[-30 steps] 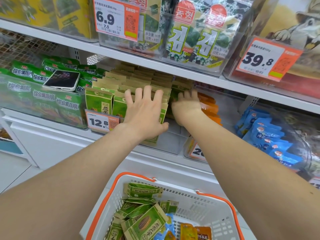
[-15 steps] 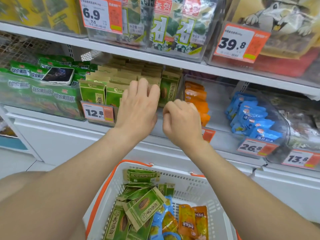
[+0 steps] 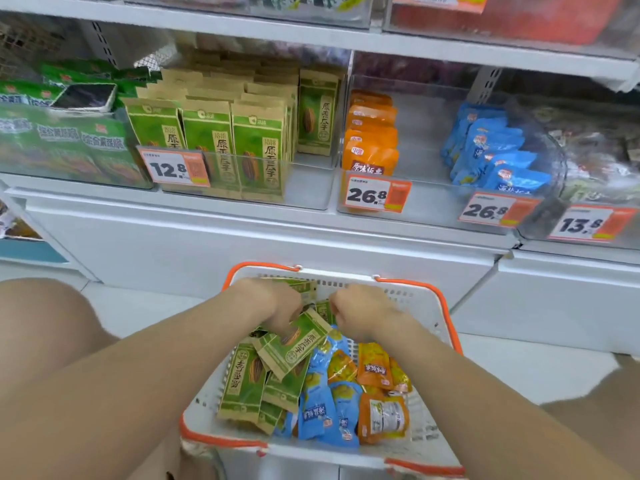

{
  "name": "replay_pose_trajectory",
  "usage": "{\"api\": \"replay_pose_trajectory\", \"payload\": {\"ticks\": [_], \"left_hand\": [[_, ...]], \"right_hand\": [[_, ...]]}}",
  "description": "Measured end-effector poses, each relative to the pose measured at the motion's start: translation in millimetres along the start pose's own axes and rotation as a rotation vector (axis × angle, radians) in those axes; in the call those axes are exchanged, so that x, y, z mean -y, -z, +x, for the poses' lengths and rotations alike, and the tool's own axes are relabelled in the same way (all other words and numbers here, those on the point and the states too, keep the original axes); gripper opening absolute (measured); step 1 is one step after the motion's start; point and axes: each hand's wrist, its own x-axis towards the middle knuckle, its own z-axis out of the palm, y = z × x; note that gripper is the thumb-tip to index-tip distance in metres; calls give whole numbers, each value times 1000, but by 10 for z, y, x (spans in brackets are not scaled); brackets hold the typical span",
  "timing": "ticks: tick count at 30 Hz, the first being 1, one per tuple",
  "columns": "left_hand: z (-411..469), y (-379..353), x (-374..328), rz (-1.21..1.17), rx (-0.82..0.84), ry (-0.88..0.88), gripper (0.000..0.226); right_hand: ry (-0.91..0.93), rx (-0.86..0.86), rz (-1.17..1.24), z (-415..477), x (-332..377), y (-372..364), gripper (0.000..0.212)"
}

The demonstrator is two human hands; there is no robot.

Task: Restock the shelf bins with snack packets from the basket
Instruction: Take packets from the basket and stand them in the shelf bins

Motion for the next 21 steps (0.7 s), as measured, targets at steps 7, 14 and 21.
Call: {"api": "replay_pose_trajectory", "payload": {"ticks": [7, 14, 21], "left_hand": [[69, 124, 25, -13, -117, -31, 24], [79, 253, 23, -56, -136, -34, 19], [107, 270, 72, -69, -138, -45, 28]], "right_hand": [[-104, 165, 305, 154, 10, -671, 34], [-202, 194, 613, 369, 288, -1161, 53], [-298, 175, 637, 398, 460, -1362, 83]]}}
